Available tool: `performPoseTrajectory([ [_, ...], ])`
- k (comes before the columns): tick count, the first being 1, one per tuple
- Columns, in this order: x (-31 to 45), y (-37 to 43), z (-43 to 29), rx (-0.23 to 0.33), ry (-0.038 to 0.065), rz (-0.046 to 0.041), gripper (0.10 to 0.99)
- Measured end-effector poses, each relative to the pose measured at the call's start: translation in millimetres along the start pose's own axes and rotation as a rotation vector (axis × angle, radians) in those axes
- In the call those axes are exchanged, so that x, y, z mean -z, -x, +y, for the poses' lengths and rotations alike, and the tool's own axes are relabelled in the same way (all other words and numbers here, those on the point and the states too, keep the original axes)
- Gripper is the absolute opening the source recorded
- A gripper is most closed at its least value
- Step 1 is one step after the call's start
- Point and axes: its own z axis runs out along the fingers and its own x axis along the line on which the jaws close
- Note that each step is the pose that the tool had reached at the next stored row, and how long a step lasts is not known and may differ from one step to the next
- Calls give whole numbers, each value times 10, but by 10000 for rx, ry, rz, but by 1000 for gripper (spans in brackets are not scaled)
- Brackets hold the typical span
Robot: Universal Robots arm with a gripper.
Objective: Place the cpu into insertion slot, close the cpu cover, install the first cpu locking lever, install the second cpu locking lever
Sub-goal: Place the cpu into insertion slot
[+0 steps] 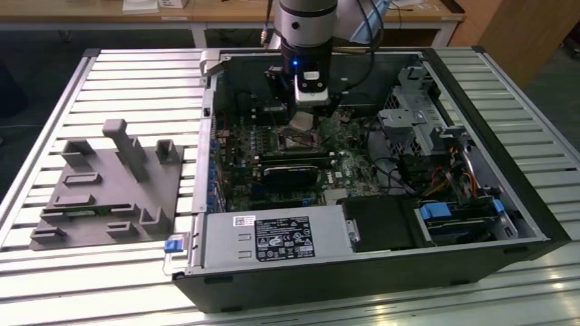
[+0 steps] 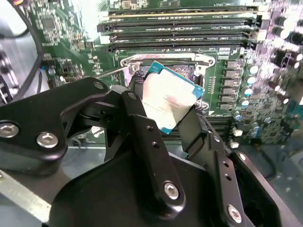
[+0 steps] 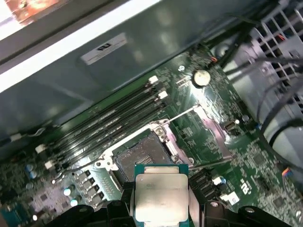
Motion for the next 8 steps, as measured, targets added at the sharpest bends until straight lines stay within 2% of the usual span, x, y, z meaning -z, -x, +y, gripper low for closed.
performPoseTrajectory([
  [8, -8, 0, -1, -1268, -48, -81, 541],
])
